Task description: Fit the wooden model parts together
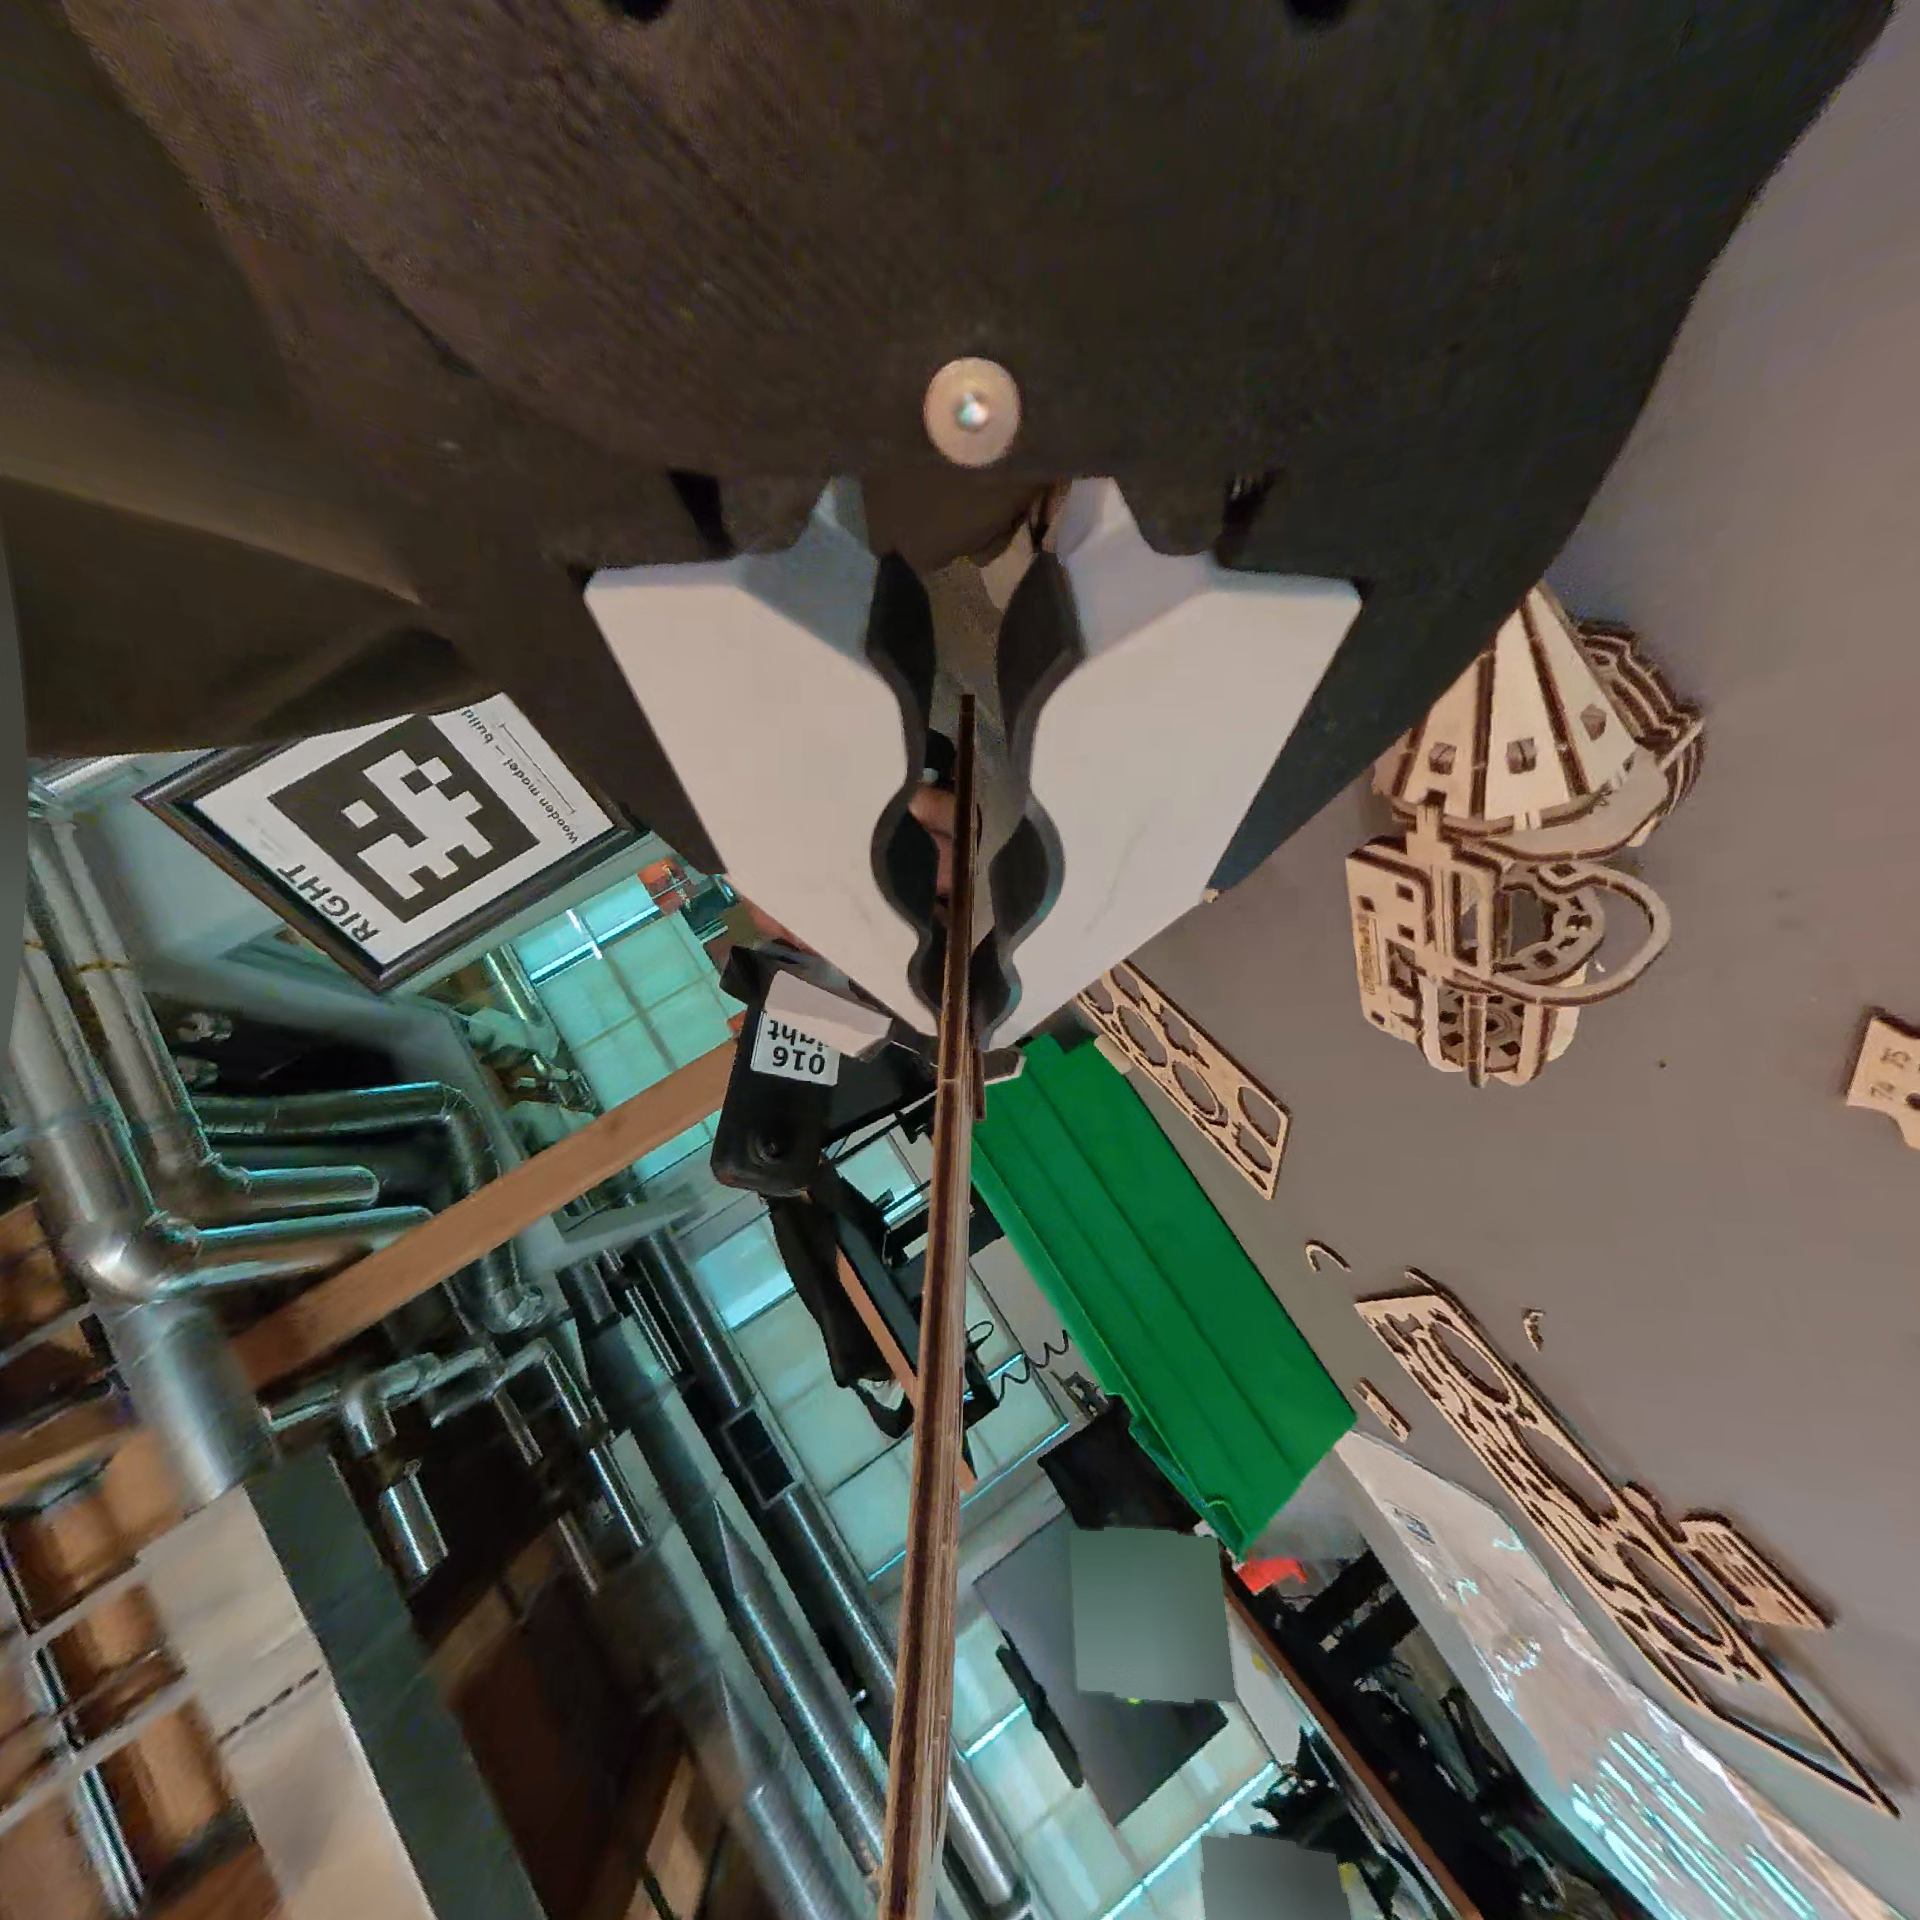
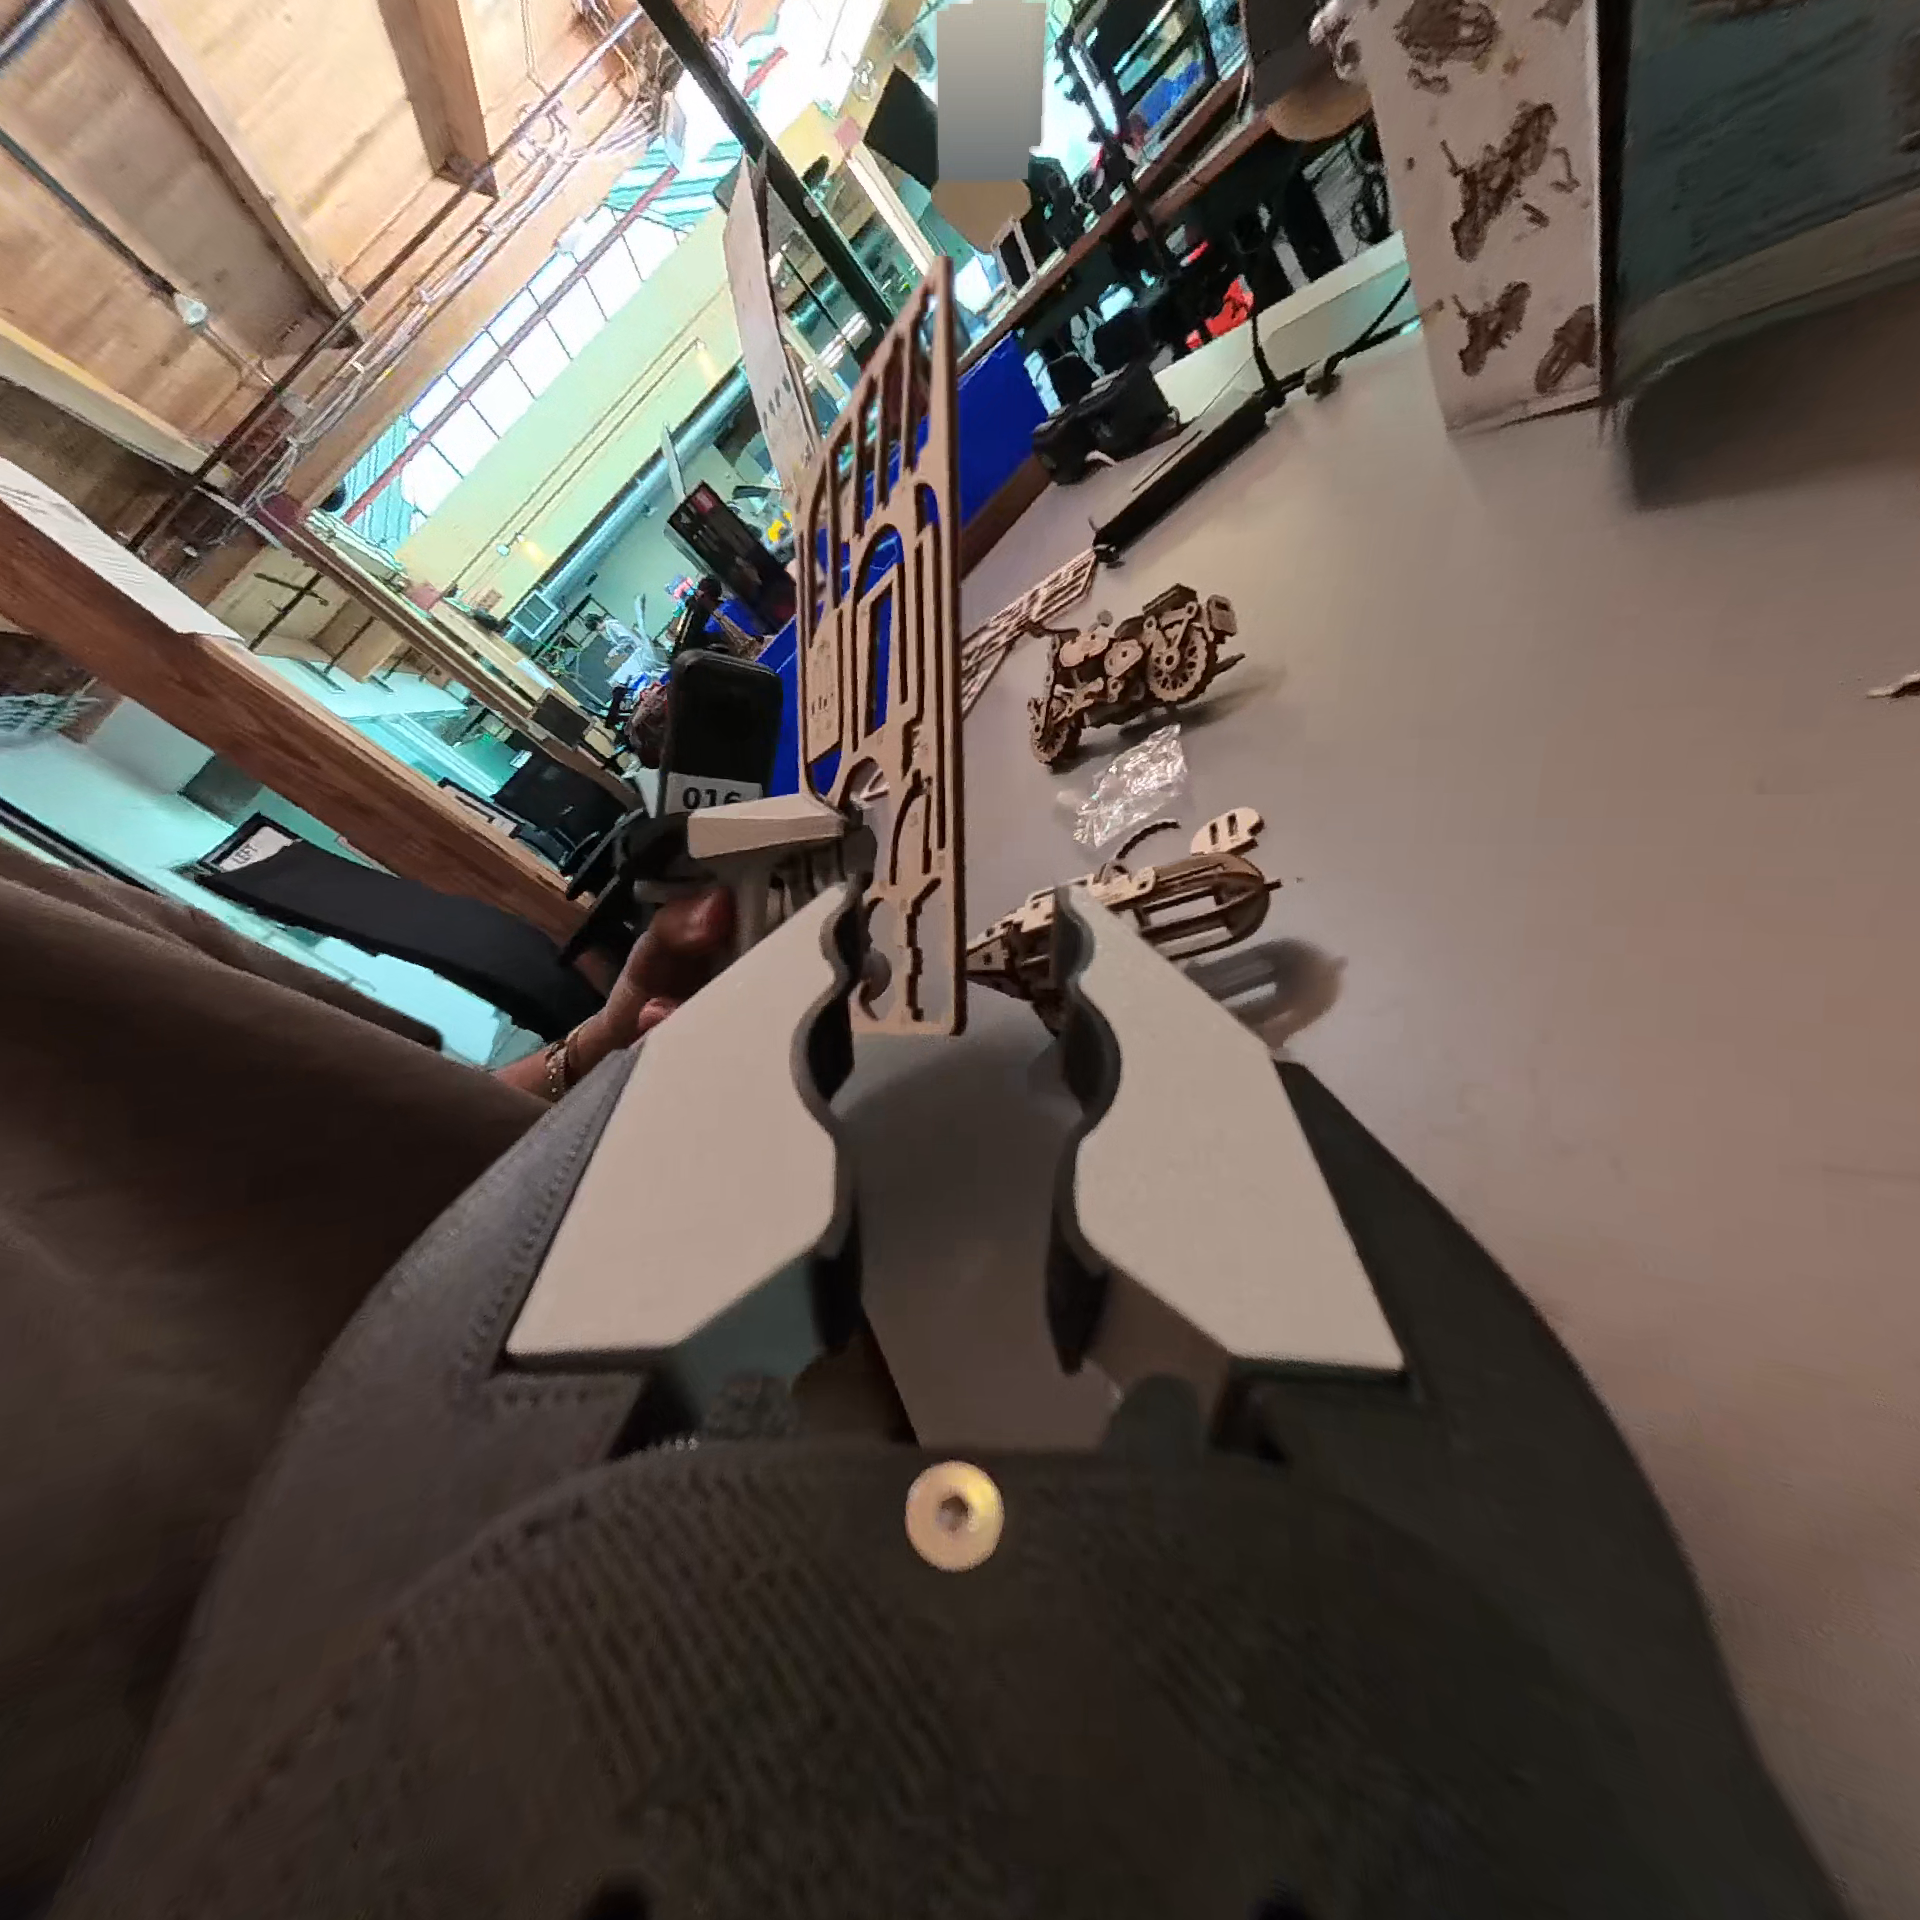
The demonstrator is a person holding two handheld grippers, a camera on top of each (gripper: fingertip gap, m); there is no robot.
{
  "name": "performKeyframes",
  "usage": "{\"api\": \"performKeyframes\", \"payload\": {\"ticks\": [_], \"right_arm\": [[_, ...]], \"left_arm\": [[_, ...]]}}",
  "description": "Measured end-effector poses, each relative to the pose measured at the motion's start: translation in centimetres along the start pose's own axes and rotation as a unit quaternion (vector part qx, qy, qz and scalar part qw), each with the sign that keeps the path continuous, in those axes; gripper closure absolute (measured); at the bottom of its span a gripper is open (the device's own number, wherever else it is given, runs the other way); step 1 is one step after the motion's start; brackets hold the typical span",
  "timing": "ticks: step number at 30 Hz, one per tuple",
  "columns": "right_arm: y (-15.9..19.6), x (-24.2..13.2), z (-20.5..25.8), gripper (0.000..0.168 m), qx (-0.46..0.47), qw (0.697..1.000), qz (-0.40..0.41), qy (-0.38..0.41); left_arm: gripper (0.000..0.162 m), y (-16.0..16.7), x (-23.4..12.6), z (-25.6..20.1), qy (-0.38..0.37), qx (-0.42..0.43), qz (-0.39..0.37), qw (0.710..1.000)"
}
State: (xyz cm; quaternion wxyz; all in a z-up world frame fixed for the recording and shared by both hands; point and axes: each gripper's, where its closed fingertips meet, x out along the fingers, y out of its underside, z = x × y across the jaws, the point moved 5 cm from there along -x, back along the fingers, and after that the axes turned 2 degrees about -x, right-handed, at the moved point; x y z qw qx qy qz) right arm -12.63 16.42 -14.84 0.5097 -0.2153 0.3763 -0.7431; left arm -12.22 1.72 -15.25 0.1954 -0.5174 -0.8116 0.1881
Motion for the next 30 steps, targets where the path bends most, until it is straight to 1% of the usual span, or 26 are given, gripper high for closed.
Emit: {"api": "performKeyframes", "payload": {"ticks": [4,8,10,13,14,17,20,25,28,30], "right_arm": [[1.1,1.1,0.2,0.134,0.018,1.0,0.02,-0.004],[1.4,1.4,0.5,0.138,0.021,0.999,0.024,-0.012],[1.3,1.2,0.4,0.147,0.025,0.999,0.02,-0.01],[1.3,1.0,0.4,0.155,0.029,0.999,0.023,-0.015],[1.4,1.1,0.4,0.155,0.028,0.999,0.026,-0.014],[1.5,1.0,0.3,0.154,0.01,0.999,0.041,0.0],[1.7,0.9,0.0,0.149,-0.018,0.998,0.058,0.032],[1.8,0.9,0.1,0.15,-0.049,0.994,0.085,0.046],[1.8,0.7,0.0,0.149,-0.098,0.986,0.112,0.08],[1.7,0.7,0.2,0.149,-0.139,0.976,0.124,0.109]], "left_arm": [[0.161,0.4,0.3,-0.4,0.003,0.016,0.009,1.0],[0.161,0.9,0.6,-0.5,0.002,0.026,0.02,0.999],[0.161,1.0,0.7,-0.6,0.002,0.034,0.025,0.999],[0.161,1.3,0.8,-0.7,-0.003,0.046,0.03,0.998],[0.161,1.3,0.8,-0.7,-0.007,0.053,0.031,0.998],[0.161,1.5,0.9,-0.8,-0.018,0.078,0.04,0.996],[0.161,2.1,1.2,-0.8,-0.038,0.108,0.054,0.992],[0.161,2.2,1.1,-0.6,-0.039,0.103,0.065,0.992],[0.16,2.7,1.4,-0.7,-0.062,0.143,0.078,0.985],[0.16,2.9,1.4,-0.6,-0.071,0.153,0.08,0.982]]}}
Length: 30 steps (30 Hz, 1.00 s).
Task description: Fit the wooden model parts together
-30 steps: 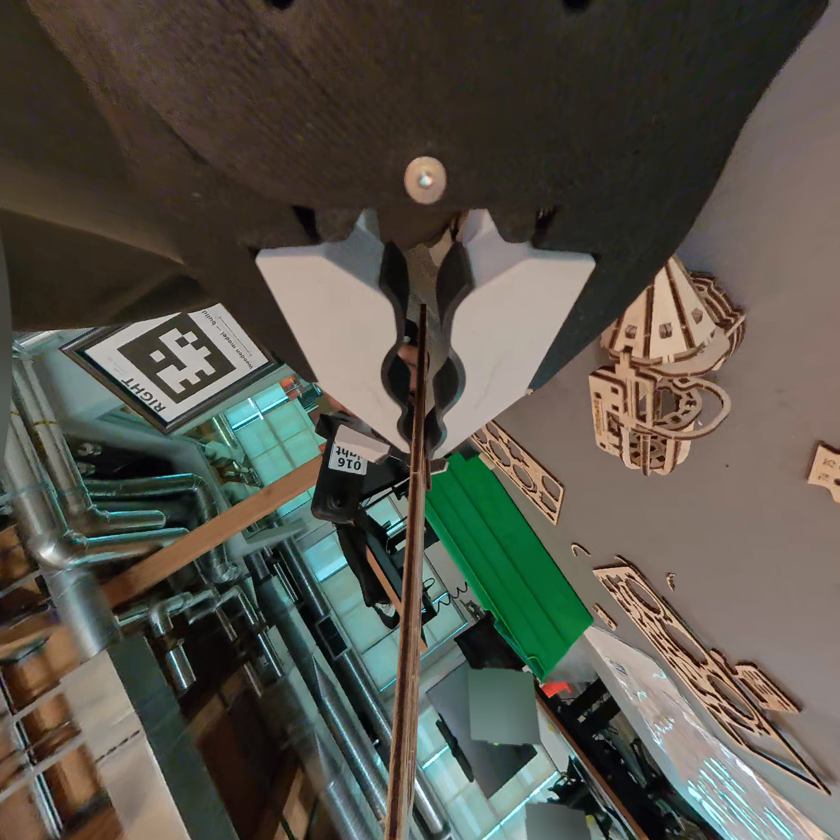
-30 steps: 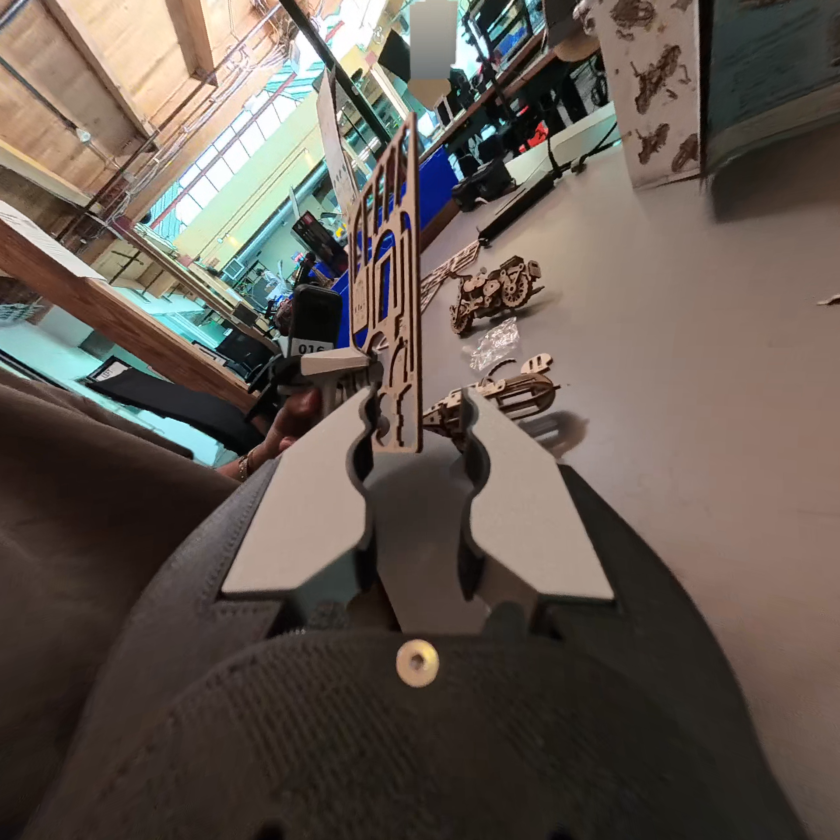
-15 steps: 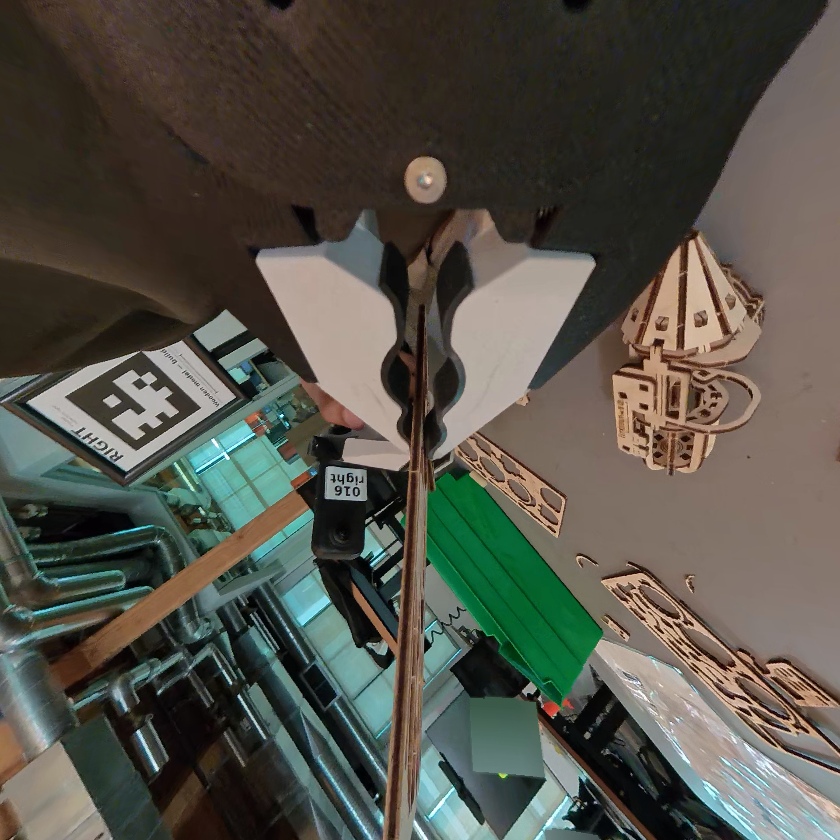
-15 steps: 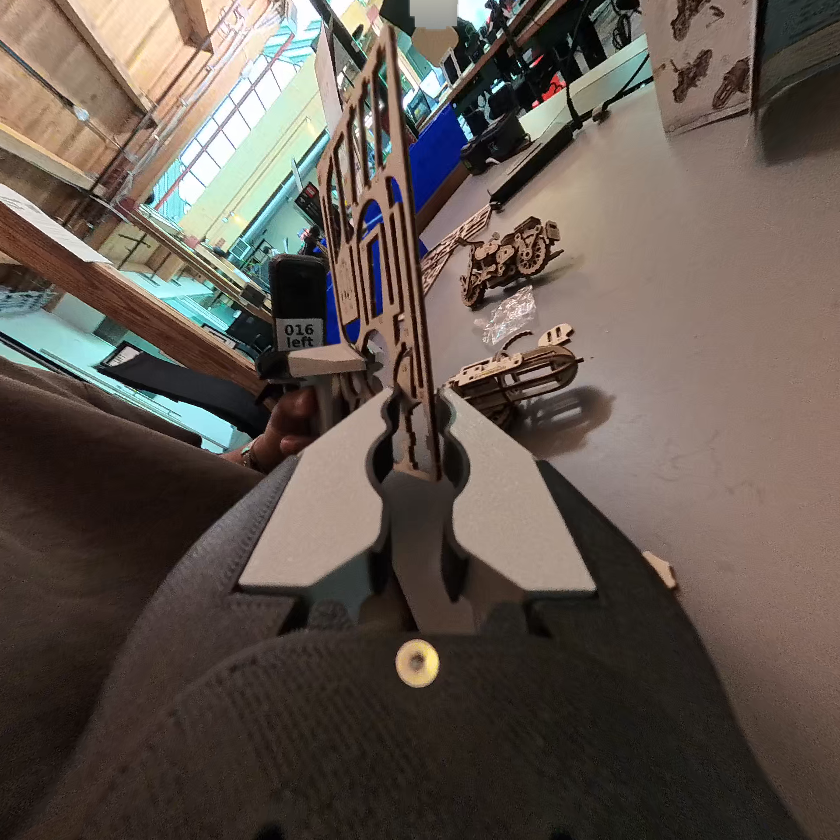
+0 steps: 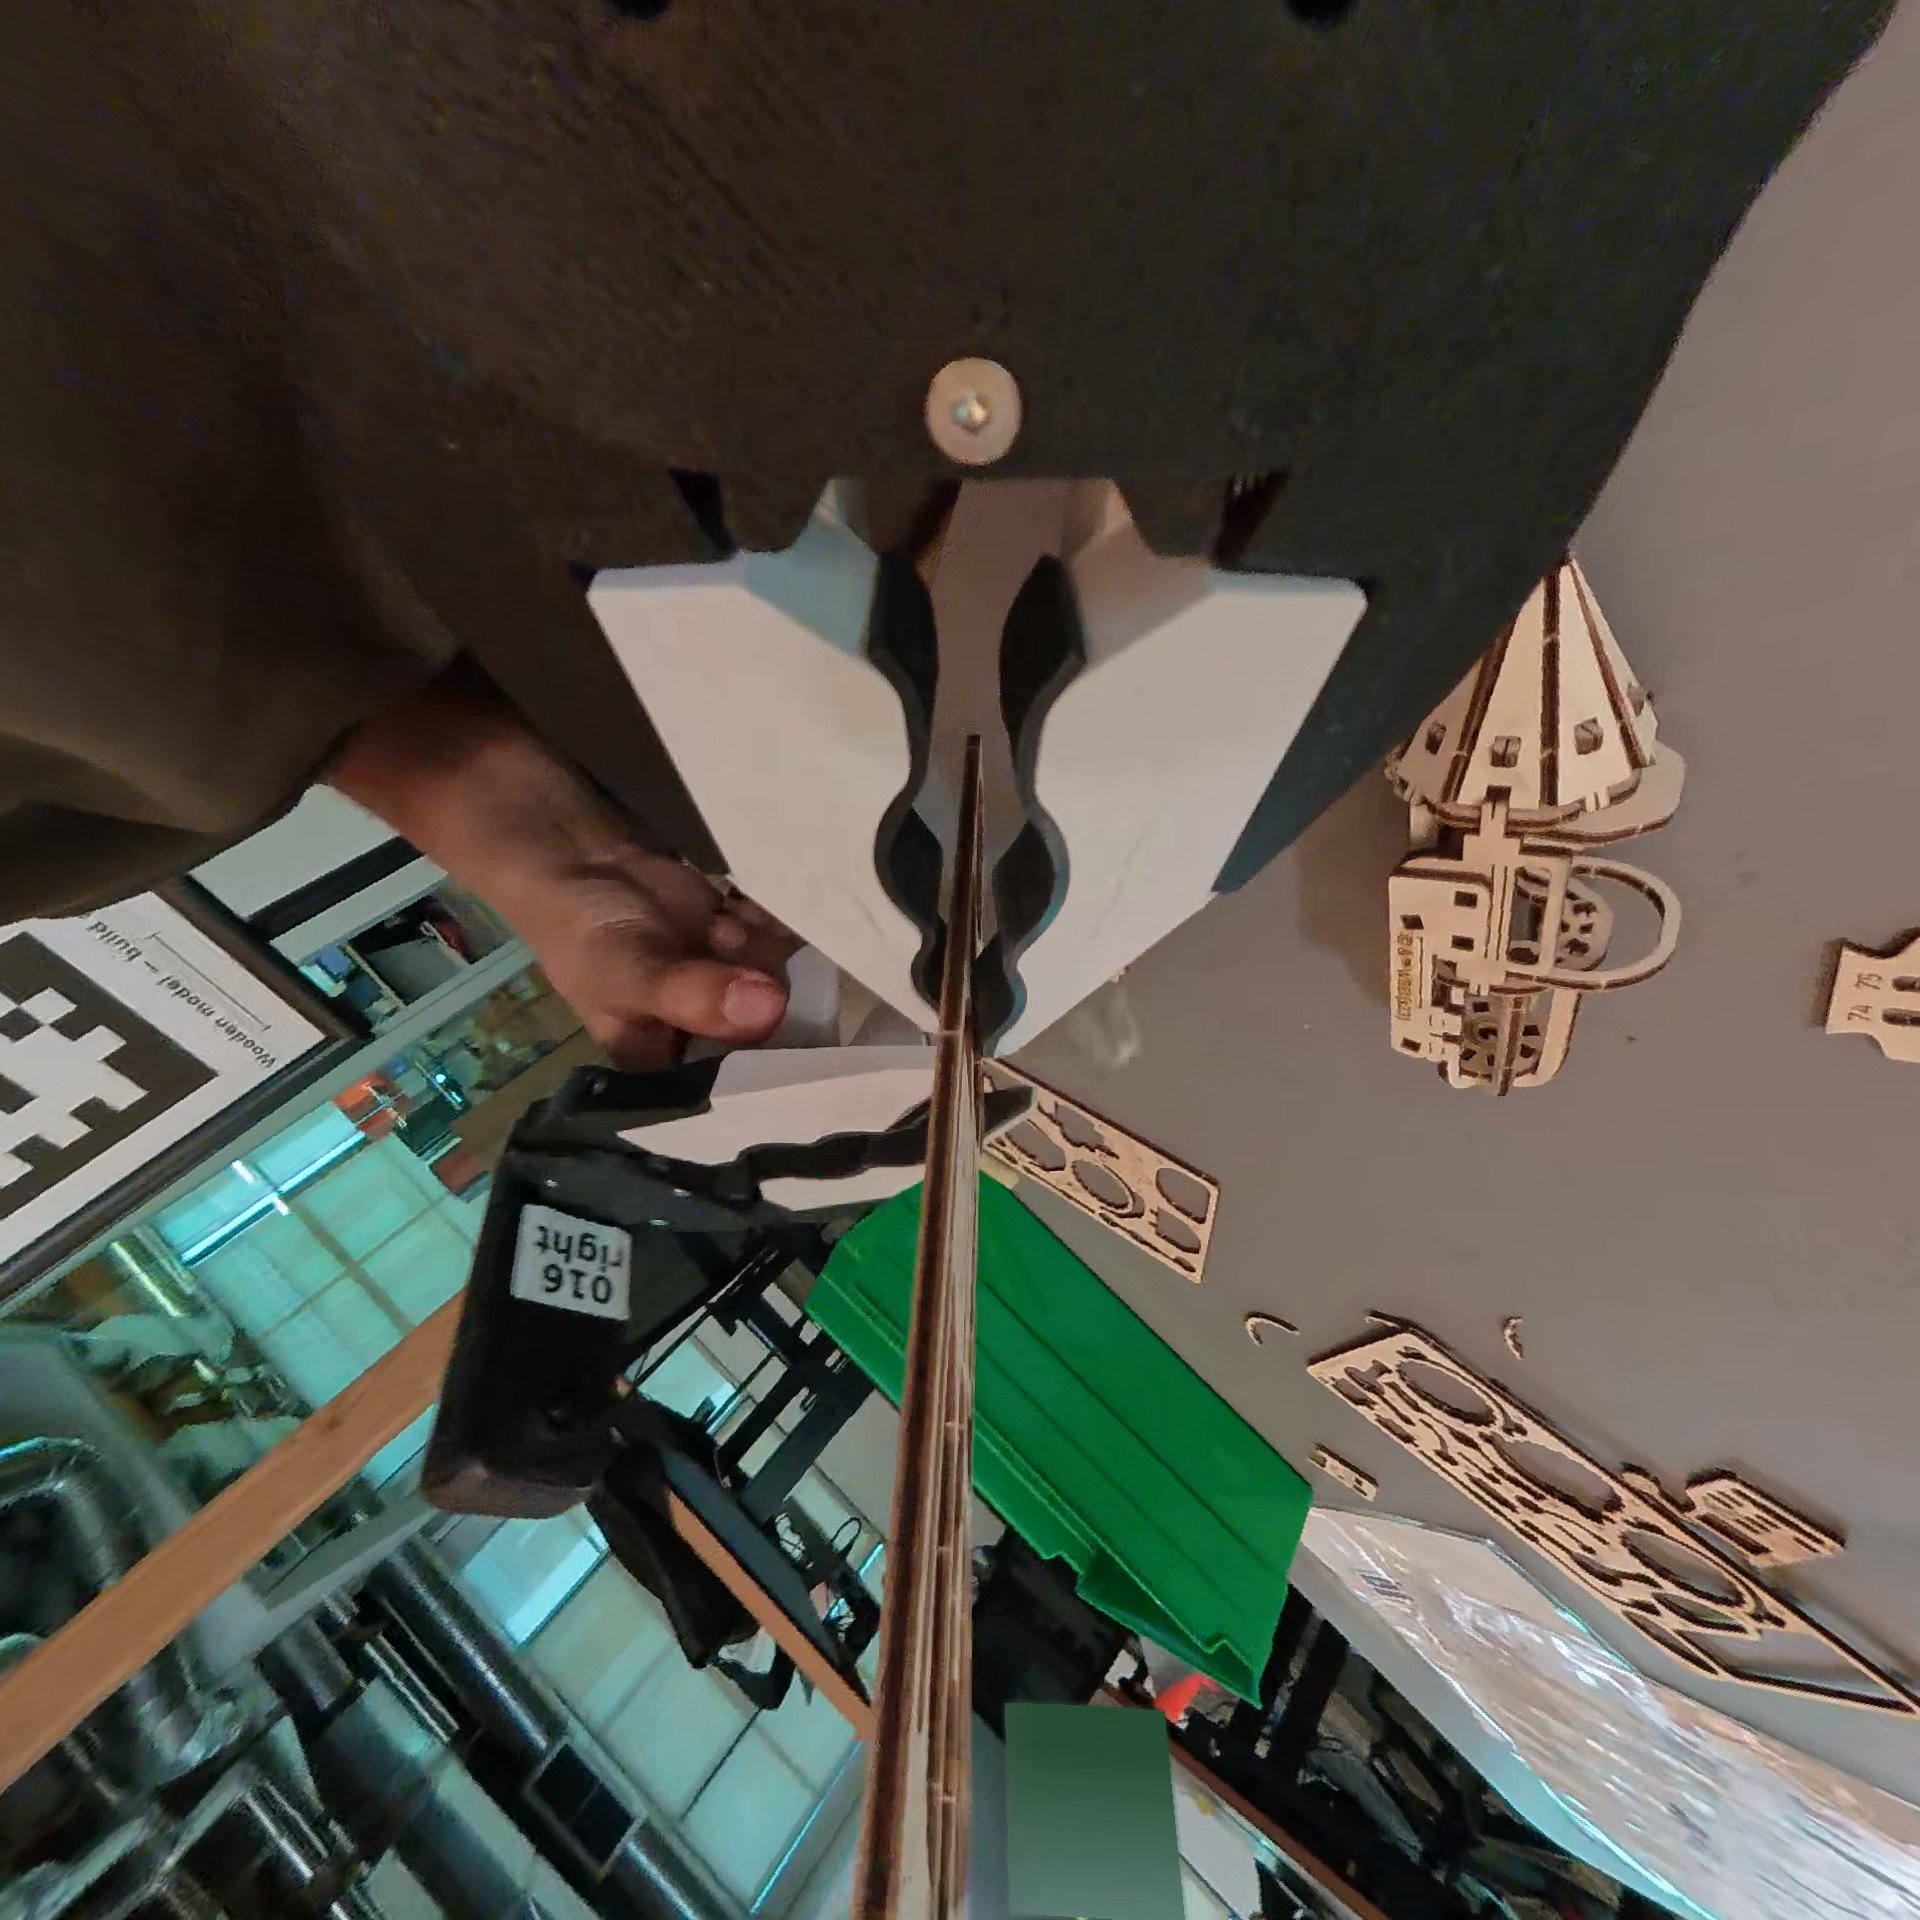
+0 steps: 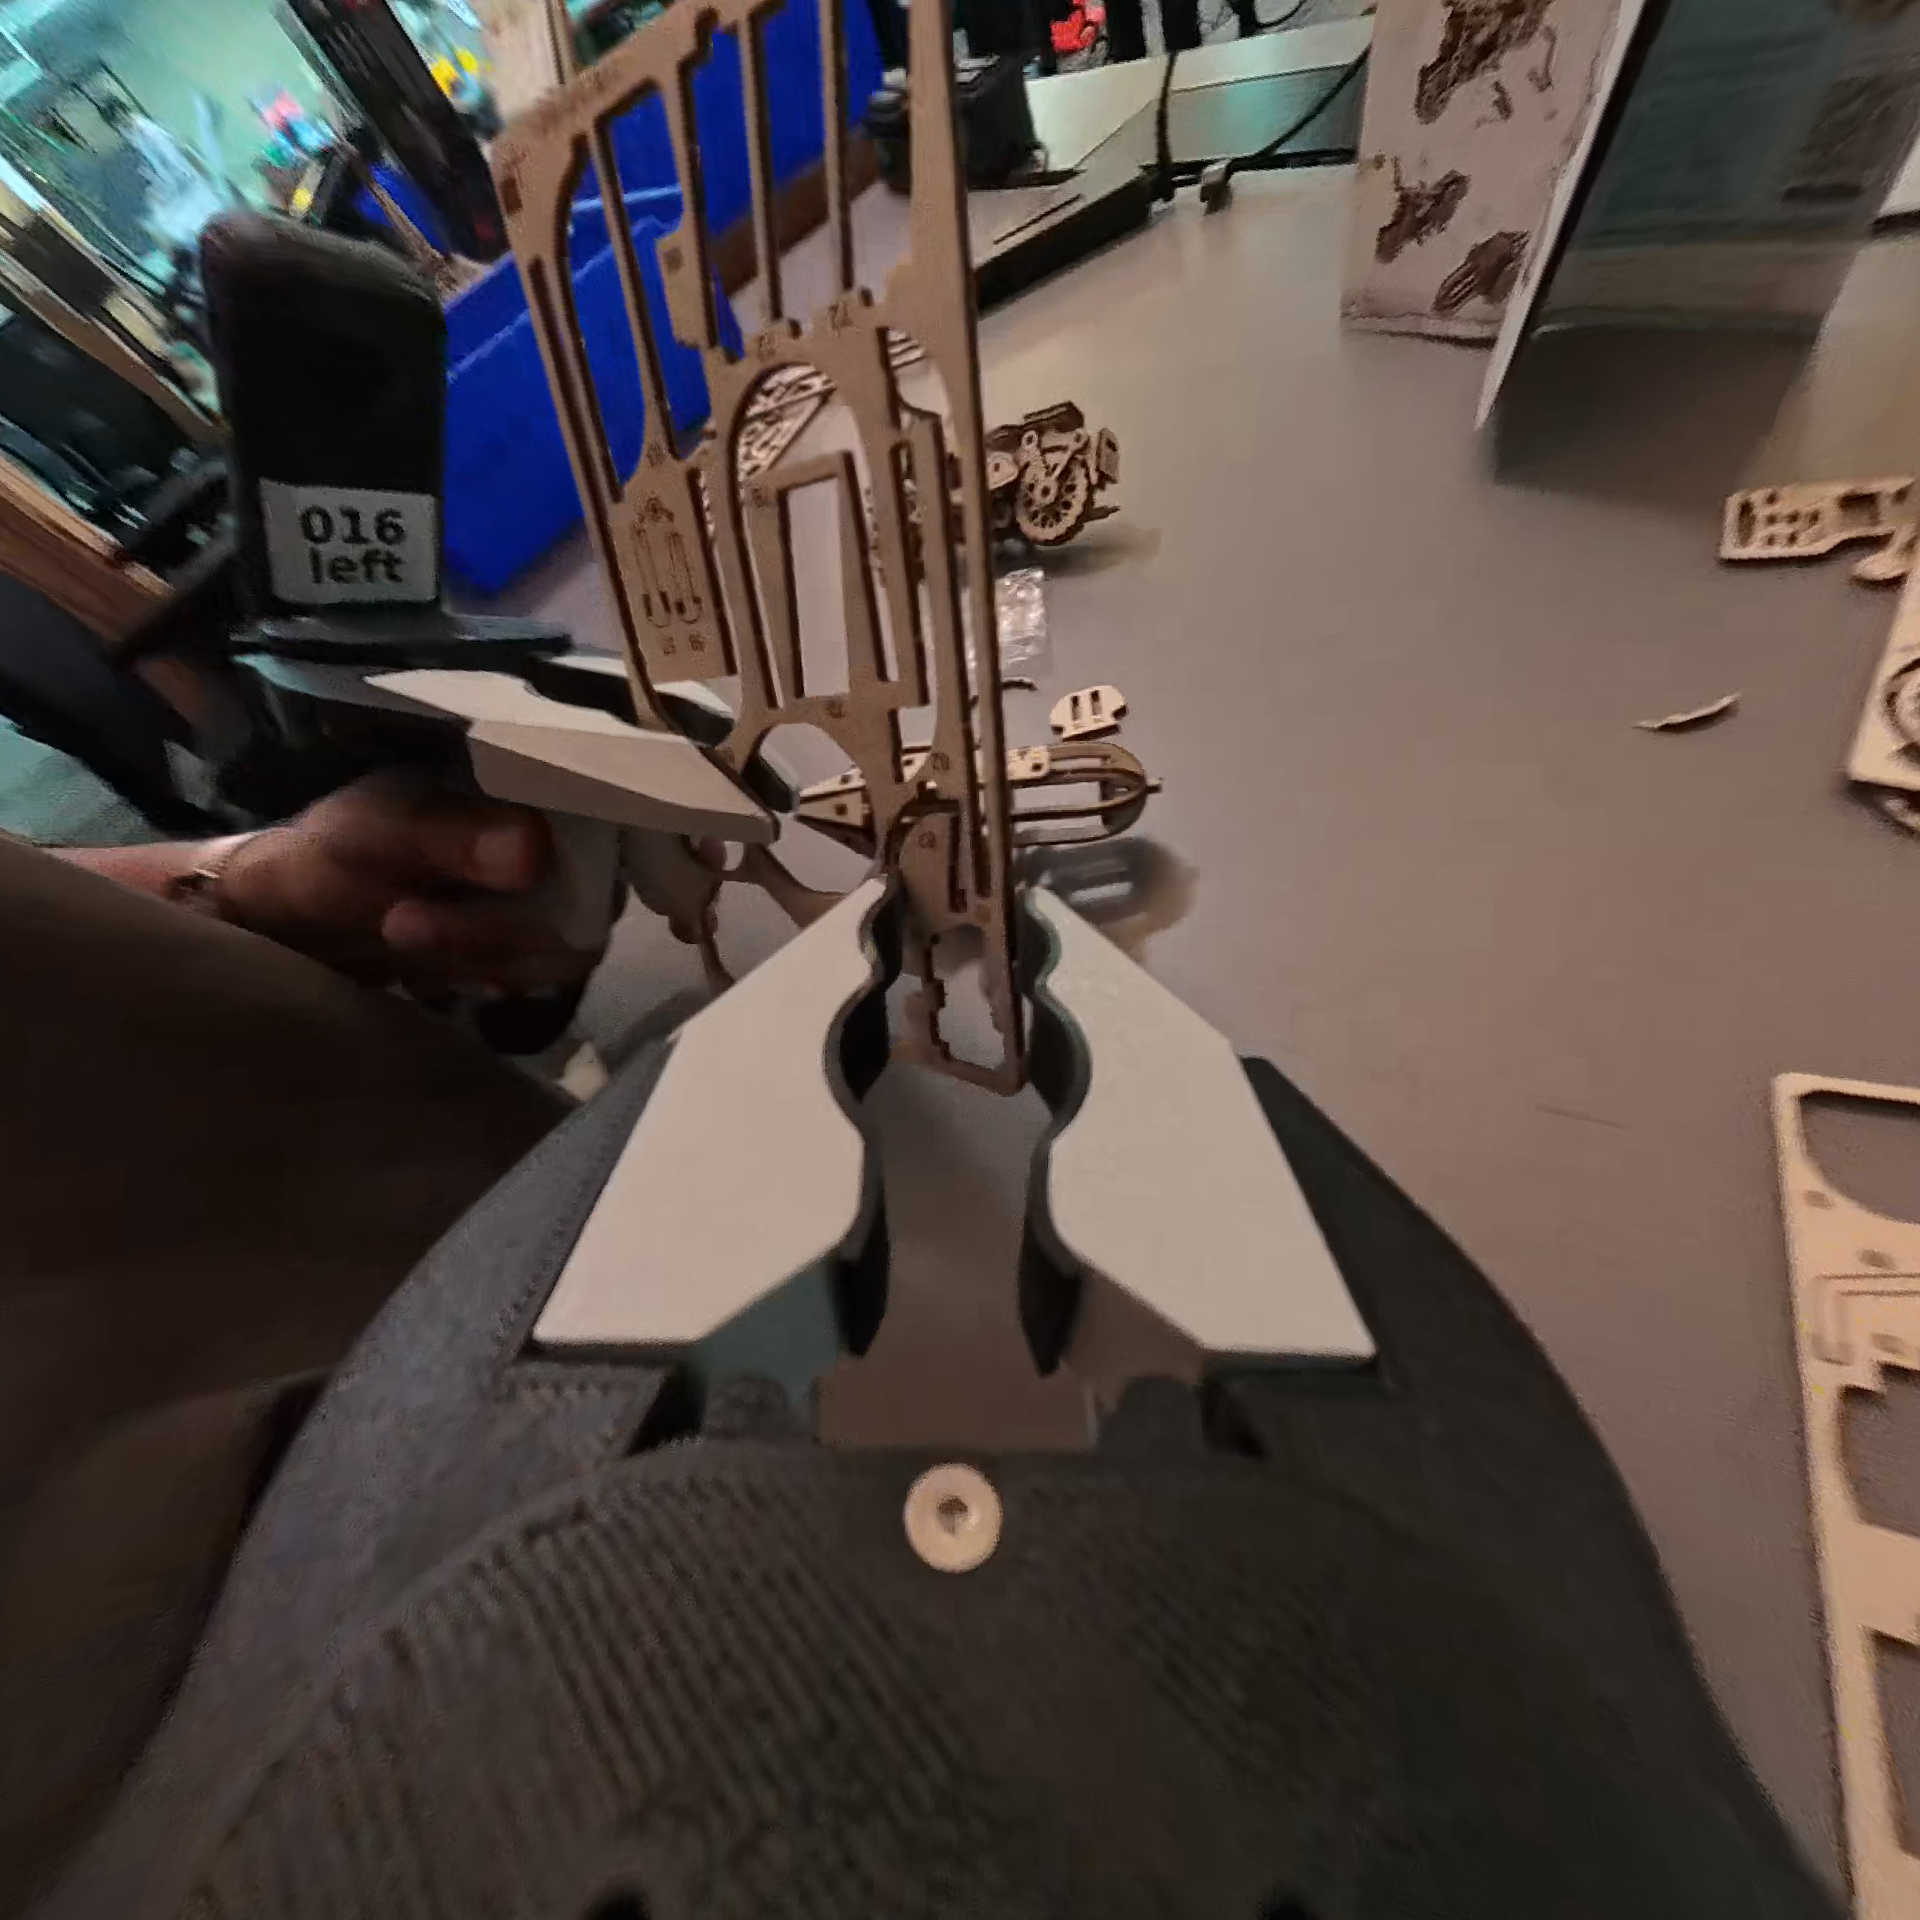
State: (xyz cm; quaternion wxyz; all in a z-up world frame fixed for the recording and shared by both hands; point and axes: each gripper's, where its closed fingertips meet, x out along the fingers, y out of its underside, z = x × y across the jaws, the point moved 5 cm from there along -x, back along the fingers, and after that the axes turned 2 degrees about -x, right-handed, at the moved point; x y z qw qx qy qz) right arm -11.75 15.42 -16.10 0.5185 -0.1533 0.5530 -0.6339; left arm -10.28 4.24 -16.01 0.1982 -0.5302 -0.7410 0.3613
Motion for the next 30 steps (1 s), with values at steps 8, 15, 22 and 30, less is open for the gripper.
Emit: {"api": "performKeyframes", "payload": {"ticks": [8,15,22,30], "right_arm": [[-1.5,-1.1,-0.1,0.127,0.046,0.99,-0.099,-0.084],[-2.2,-2.0,-0.3,0.125,0.102,0.973,-0.146,-0.147],[-1.2,-1.0,1.2,0.168,0.105,0.969,-0.084,-0.206],[1.9,-5.2,-7.8,0.168,0.251,0.967,-0.044,0.018]], "left_arm": [[0.161,-1.1,-0.7,0.3,0.08,-0.119,-0.039,0.989],[0.161,-1.0,-0.7,0.0,0.098,-0.097,-0.011,0.99],[0.147,0.0,-0.1,0.5,0.098,-0.14,0.027,0.985],[0.116,-1.5,-1.1,2.1,-0.014,-0.036,-0.015,0.999]]}}
